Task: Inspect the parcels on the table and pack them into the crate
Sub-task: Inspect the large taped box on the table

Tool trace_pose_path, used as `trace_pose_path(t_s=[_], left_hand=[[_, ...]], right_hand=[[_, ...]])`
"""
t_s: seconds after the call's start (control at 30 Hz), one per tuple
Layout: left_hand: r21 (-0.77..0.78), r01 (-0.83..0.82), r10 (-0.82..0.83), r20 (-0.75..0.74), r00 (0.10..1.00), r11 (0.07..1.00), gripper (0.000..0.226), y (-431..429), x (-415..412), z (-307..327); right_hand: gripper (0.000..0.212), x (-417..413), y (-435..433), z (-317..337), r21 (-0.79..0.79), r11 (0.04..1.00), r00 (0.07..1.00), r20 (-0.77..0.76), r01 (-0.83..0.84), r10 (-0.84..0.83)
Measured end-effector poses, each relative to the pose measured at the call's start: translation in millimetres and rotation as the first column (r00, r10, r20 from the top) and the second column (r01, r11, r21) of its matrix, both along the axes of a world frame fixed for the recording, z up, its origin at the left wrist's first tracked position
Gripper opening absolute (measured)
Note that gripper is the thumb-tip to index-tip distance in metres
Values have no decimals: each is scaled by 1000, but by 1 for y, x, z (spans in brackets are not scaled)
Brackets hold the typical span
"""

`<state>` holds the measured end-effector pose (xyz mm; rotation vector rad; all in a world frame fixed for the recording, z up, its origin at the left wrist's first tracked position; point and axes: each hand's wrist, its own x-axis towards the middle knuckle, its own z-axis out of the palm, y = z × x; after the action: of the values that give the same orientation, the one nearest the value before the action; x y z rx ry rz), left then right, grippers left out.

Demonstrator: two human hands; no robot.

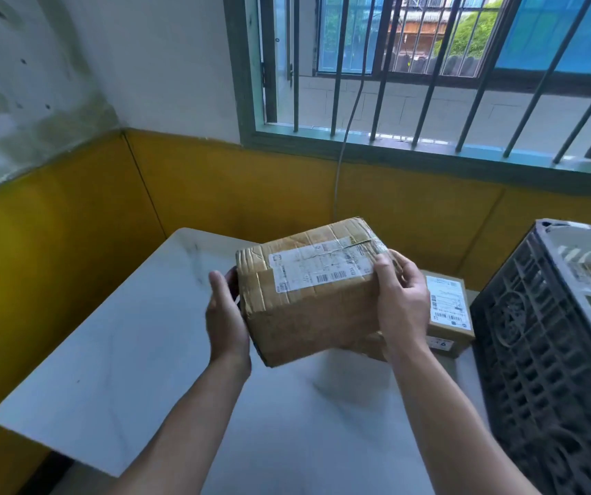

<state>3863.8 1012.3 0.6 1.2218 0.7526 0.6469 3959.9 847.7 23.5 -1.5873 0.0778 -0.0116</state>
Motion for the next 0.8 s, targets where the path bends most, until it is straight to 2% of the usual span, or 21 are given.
trace_pose_path(t_s=[0.07, 0.13, 0.23, 0.3, 0.43, 0.8], left_hand=[[-21, 194, -191, 89, 978, 981, 66, -9, -5, 3], [14, 268, -268, 106, 958, 963, 73, -13, -9, 8], [70, 265, -269, 51, 962, 962, 67, -16, -14, 11], [102, 265, -269, 28, 963, 959, 62, -21, -20, 14], [99, 228, -232, 30, 972, 969, 63, -29, -33, 17], [99, 183, -191, 81, 978, 978, 59, -79, -99, 29]], right_hand=[[31, -6, -4, -1, -3, 1000, 1000, 12, 15, -15], [39, -13, -8, -2, 5, 1000, 1000, 17, 18, -18], [49, -20, -14, -3, -1, 1000, 999, 34, 18, -18], [48, -26, -19, -4, 4, 1000, 999, 42, 21, -21], [44, -41, -26, -5, 43, 998, 999, 33, -40, 38], [47, -112, -76, 6, 49, 997, 996, 60, -67, 64]])
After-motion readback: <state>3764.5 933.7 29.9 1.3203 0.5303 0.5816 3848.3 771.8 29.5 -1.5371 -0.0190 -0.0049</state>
